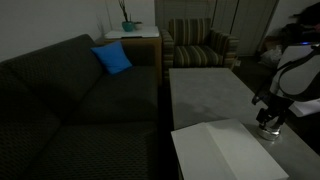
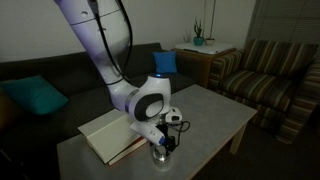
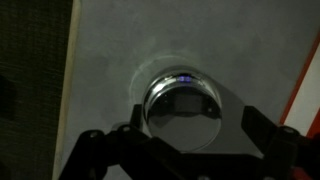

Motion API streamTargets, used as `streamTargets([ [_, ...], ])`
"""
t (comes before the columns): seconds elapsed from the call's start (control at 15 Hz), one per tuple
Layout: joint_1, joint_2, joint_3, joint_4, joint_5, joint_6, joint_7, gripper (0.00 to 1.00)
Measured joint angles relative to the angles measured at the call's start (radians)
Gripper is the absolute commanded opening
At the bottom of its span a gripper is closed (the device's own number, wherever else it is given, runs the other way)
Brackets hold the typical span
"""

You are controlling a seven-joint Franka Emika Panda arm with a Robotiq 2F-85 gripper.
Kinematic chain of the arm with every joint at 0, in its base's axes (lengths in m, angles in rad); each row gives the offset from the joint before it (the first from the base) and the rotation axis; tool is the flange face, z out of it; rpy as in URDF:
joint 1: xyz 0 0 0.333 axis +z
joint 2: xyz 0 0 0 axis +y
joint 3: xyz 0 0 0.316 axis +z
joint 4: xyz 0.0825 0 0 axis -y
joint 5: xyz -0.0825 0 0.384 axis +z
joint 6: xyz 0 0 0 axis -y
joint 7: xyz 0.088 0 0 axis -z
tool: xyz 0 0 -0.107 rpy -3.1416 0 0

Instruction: Close the candle tin

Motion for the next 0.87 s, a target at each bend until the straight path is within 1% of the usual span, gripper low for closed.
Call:
streamTargets([
  [0.4, 0.181, -0.099, -0.12, -0.139, -0.006, 0.042, 0.125, 1.0],
  [0.87, 0.347, -0.206, -0.221, -0.306, -0.035, 0.088, 0.203, 1.0],
])
